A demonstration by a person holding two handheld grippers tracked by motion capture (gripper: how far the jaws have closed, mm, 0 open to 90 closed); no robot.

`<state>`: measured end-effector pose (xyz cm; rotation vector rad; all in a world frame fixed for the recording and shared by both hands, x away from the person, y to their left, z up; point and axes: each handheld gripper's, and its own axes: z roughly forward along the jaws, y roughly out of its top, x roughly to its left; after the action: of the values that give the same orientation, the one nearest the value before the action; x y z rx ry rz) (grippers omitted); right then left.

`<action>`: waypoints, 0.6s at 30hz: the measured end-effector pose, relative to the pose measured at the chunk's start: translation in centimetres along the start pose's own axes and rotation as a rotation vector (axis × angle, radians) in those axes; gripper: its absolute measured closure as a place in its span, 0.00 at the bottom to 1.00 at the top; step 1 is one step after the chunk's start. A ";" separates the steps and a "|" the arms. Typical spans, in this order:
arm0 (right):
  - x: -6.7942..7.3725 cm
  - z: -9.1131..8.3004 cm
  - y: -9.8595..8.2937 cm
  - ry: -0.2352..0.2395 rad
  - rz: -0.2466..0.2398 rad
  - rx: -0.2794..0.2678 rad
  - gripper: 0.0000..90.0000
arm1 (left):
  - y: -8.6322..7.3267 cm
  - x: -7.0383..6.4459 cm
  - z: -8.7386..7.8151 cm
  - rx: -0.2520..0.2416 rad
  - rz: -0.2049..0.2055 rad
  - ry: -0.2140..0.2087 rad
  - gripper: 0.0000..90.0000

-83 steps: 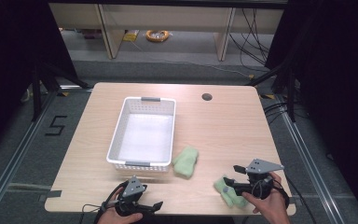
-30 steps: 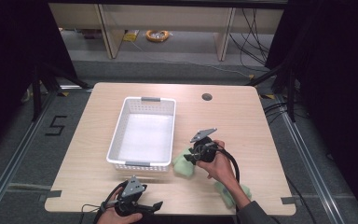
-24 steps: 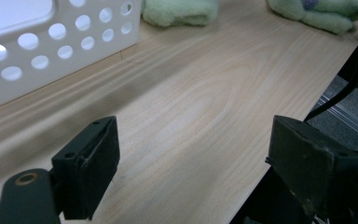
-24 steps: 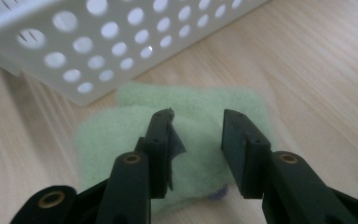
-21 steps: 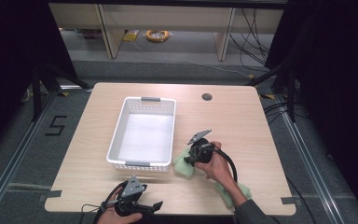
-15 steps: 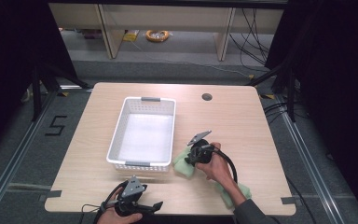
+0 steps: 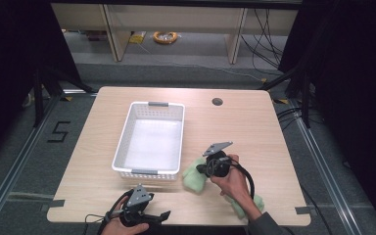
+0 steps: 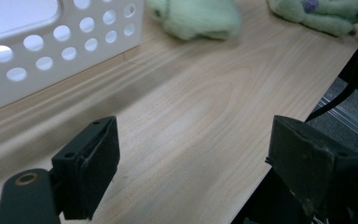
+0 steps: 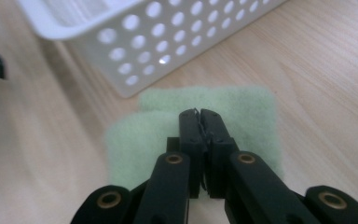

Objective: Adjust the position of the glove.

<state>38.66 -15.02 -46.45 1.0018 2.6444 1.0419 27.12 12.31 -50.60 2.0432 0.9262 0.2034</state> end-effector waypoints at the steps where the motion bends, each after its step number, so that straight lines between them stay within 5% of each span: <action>1: 0.2 -0.5 -0.1 0.010 -0.011 -0.018 0.99 | 0.0 -0.1 0.0 0.002 -0.008 0.001 0.18; 9: 2.6 -3.8 -1.3 0.067 -0.005 -0.084 0.99 | 0.0 -0.3 0.0 -0.012 -0.008 -0.004 0.18; 14: 3.4 -4.1 -2.4 0.074 -0.007 -0.099 0.99 | 0.1 -0.3 0.0 0.001 0.013 0.000 0.18; 17: 4.0 -3.9 -3.3 0.094 0.042 -0.080 0.99 | 0.1 -0.7 0.1 -0.019 0.011 -0.001 0.19; 18: 3.9 -3.7 -3.5 0.091 0.031 -0.087 0.99 | 0.0 -0.9 0.2 -0.035 -0.022 -0.013 0.19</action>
<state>32.52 -16.62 -45.48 1.0031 2.6361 1.2260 26.58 11.51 -50.57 1.9989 0.9307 0.1928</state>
